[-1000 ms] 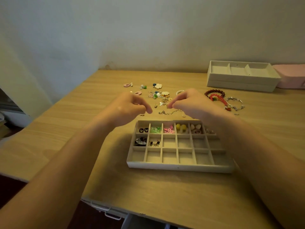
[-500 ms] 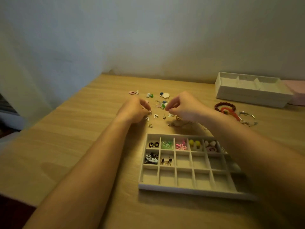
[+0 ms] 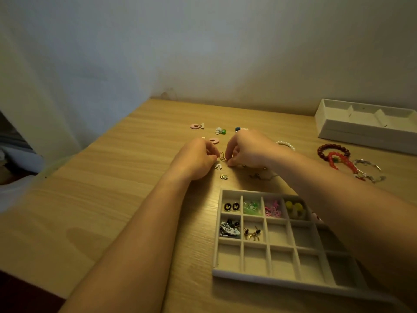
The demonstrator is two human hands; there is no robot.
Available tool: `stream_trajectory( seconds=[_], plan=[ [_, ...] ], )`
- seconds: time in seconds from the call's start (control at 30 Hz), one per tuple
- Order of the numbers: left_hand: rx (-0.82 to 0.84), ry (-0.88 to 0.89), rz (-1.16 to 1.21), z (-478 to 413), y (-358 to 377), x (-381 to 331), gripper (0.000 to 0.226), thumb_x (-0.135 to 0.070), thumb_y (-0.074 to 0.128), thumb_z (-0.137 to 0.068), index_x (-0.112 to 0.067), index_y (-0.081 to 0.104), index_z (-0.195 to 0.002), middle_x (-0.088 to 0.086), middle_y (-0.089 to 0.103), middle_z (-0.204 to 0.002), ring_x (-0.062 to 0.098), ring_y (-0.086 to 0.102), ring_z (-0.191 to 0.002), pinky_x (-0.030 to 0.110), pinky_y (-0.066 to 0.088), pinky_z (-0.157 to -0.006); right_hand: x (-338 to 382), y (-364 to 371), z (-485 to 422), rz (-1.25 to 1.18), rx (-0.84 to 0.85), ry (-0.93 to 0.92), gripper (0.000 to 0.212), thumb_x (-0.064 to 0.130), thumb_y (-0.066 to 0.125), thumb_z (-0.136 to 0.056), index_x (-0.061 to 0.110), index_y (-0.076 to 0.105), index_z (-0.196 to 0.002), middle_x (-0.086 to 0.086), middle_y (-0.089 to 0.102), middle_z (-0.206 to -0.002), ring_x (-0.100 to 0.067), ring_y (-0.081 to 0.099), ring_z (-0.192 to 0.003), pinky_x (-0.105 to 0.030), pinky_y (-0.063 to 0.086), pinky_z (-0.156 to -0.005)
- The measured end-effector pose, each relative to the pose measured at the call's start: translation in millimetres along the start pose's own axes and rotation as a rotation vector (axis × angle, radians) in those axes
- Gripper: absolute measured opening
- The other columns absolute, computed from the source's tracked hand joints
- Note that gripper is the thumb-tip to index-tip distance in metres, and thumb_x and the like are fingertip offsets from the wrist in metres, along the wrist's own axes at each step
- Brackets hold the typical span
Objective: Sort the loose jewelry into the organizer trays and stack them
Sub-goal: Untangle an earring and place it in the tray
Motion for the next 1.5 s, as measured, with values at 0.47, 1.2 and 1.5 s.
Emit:
stream_trajectory(
  seconds=[0.47,1.2,1.5],
  plan=[
    [-0.116,0.006,0.062,11,-5,-5,0.010,-0.022,0.064,-0.094,-0.026,0.072,-0.098,-0.011,0.065,-0.095,0.007,0.061,-0.084,0.029,0.050,-0.081,2,-4,11,-0.059,0.033,0.023,0.016,0.028,0.079,-0.087,0.022,0.065,-0.083,0.003,0.067,-0.087,-0.020,0.064,-0.088,-0.035,0.054,-0.075],
    [0.095,0.421,0.844,61,-7,-82,0.019,-0.007,0.069,-0.090,-0.011,0.073,-0.108,0.001,0.075,-0.091,0.013,0.070,-0.084,0.026,0.056,-0.070,-33,-41,126,-1.464,-0.145,0.058,0.028,0.006,0.070,-0.078,0.004,0.071,-0.105,-0.016,0.078,-0.094,-0.022,0.076,-0.082,-0.026,0.062,-0.069],
    [0.128,0.471,0.874,66,-4,-89,0.020,-0.005,0.067,-0.091,-0.008,0.072,-0.109,0.002,0.075,-0.094,0.014,0.069,-0.084,0.027,0.055,-0.067,-37,-45,136,-1.447,-0.169,-0.003,0.027,0.007,0.071,-0.076,0.006,0.072,-0.103,-0.016,0.077,-0.091,-0.022,0.076,-0.076,-0.026,0.061,-0.063]
  ],
)
Point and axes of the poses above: each hand's wrist, its own z-axis away from the middle knuckle, its own y-axis out of the palm, x = y × z, the point moved 5 cm from there along -z, towards the middle knuckle
